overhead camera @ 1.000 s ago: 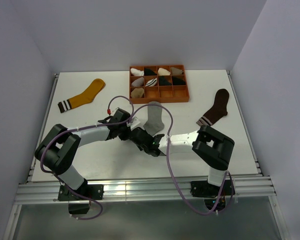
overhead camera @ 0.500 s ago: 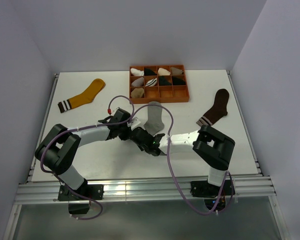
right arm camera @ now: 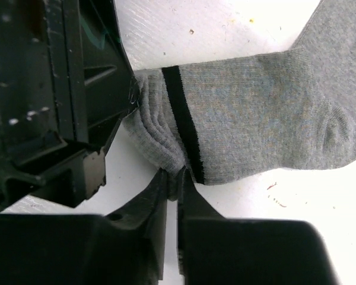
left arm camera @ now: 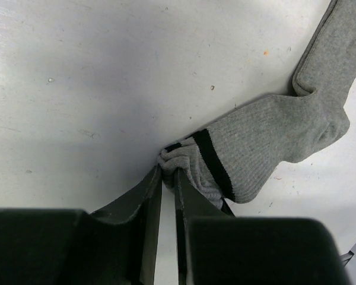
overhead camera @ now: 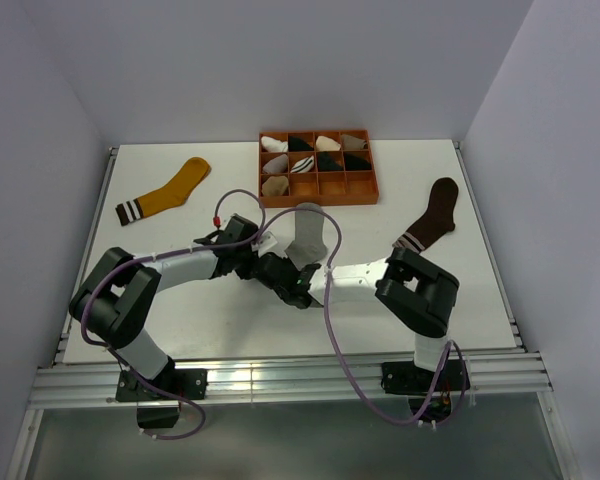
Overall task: Roll the socks
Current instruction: Roll the sock at the center of the board.
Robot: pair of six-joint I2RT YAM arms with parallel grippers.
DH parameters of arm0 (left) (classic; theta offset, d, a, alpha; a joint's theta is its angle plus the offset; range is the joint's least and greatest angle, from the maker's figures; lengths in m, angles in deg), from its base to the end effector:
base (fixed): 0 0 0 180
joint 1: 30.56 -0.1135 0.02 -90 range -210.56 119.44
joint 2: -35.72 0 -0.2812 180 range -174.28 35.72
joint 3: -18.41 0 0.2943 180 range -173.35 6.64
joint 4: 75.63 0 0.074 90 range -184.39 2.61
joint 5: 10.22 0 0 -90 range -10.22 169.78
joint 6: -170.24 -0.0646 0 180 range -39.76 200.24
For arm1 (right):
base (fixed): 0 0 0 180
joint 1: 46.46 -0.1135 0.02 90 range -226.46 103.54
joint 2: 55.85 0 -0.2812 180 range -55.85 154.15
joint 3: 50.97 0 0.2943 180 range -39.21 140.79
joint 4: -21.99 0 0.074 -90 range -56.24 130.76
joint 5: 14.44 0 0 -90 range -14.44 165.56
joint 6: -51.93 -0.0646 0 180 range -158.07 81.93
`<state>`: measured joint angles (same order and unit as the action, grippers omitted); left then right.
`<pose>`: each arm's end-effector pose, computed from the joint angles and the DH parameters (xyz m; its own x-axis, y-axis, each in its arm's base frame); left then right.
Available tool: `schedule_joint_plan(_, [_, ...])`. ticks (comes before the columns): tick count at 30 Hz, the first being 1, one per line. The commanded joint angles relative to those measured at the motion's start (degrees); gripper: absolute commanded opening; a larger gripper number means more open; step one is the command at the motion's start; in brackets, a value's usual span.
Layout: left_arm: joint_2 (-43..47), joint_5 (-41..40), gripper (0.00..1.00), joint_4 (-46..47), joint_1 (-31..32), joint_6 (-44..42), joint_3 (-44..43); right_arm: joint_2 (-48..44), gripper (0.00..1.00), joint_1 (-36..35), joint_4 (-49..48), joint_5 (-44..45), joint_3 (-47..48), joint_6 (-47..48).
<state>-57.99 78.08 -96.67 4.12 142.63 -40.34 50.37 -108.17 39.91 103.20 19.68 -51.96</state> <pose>0.2946 -0.2015 0.1106 -0.8078 -0.5181 -0.2810 -0.3469 0.8033 -0.4841 0.2235 0.3521 0.1068 -0.5256 -0.5279 -0.6671 -0.5388 0.8134 -0.2191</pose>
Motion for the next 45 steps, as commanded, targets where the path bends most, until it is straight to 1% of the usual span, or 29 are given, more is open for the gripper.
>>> schedule_joint_plan(1, [-2.27,-4.02,0.18,-6.37,1.97,-2.63,0.75,6.02,0.06,0.63,9.84,-6.18,-1.06,-0.08])
schedule_joint_plan(3, [-1.13,-4.19,0.18,-6.63,1.97,-2.36,0.84,5.15,0.0,0.89,10.89,-9.78,-0.89,0.26])
schedule_joint_plan(4, [-0.6,-4.46,0.18,-6.72,1.97,-1.93,0.84,4.62,0.0,1.15,11.25,-11.97,-0.54,0.35])
schedule_joint_plan(5, [0.1,-4.63,0.2,-6.89,1.97,-1.83,1.01,3.31,0.0,1.42,11.25,-17.91,-0.62,0.35])
schedule_joint_plan(6, [1.76,-5.5,0.21,-7.15,1.97,-1.66,1.19,2.51,0.0,2.55,11.16,-21.01,-0.62,0.09])
schedule_joint_plan(7, [2.65,-5.95,0.24,-7.33,1.97,-1.14,1.45,1.03,0.0,3.26,10.9,-23.83,-0.71,-0.34])
schedule_joint_plan(8, [3.79,-6.47,0.27,-7.51,1.97,-0.96,1.63,0.32,0.0,4.14,10.64,-30.91,-0.8,-1.31])
schedule_joint_plan(11, [7.74,-8.58,0.36,-8.3,1.97,0.18,2.51,-1.36,0.0,7.83,9.14,-39.3,-0.8,-3.94])
schedule_joint_plan(12, [9.58,-8.76,0.39,-8.3,1.97,0.19,2.94,-1.36,0.0,9.66,8.79,-45.07,-0.8,-4.65])
schedule_joint_plan(13, [10.38,-8.94,0.43,-8.56,1.97,0.54,3.12,-1.36,0.0,10.55,7.74,-47.39,-0.8,-5.44])
schedule_joint_plan(14, [12.39,-8.85,0.48,-8.74,1.97,0.8,3.65,-0.84,0.0,13.35,5.47,-53.85,-1.23,-9.1])
schedule_joint_plan(15, [13.11,-8.85,0.48,-8.74,1.97,0.8,3.65,-0.83,0.0,13.37,5.45,-53.92,-1.24,-9.14])
schedule_joint_plan(16, [13.9,-8.77,0.5,-8.91,1.97,1.24,4.35,-0.22,0.0,15.37,3.19,-57.57,-2.02,-10.27])
schedule_joint_plan(18, [16.09,-8.77,0.52,-9.09,1.97,1.85,5.23,0.66,0.0,17.49,0.8,-61.63,-2.99,-13.07])
schedule_joint_plan(19, [16.8,-8.77,0.54,-9.18,1.97,2.55,6.28,1.27,0.0,18.37,-0.17,-65.39,-3.6,-13.79])
schedule_joint_plan(23, [20.49,-8.33,0.59,-7.34,1.97,3.96,9.71,5.05,0.0,21.89,-5.96,-73.4,-5.28,-18.18])
schedule_joint_plan(25, [21.73,-7.01,0.6,-4.71,2.06,4.32,11.99,6.02,0.0,23.48,-8.87,-75.27,-5.81,-20.38])
schedule_joint_plan(32, [20.24,-4.81,0.6,0.84,3.2,5.72,14.29,9.01,0.01,25.94,-9.84,-76.94,-5.8,-22.58])
schedule_joint_plan(41, [19.53,-6.04,0.58,4.0,3.82,7.39,14.55,10.33,0.01,26.38,-9.84,-76.77,-5.37,-22.67])
schedule_joint_plan(45, [16.47,-5.95,0.56,3.13,3.91,7.48,13.41,10.5,0.01,26.38,-10.11,-76.33,-5.19,-22.93])
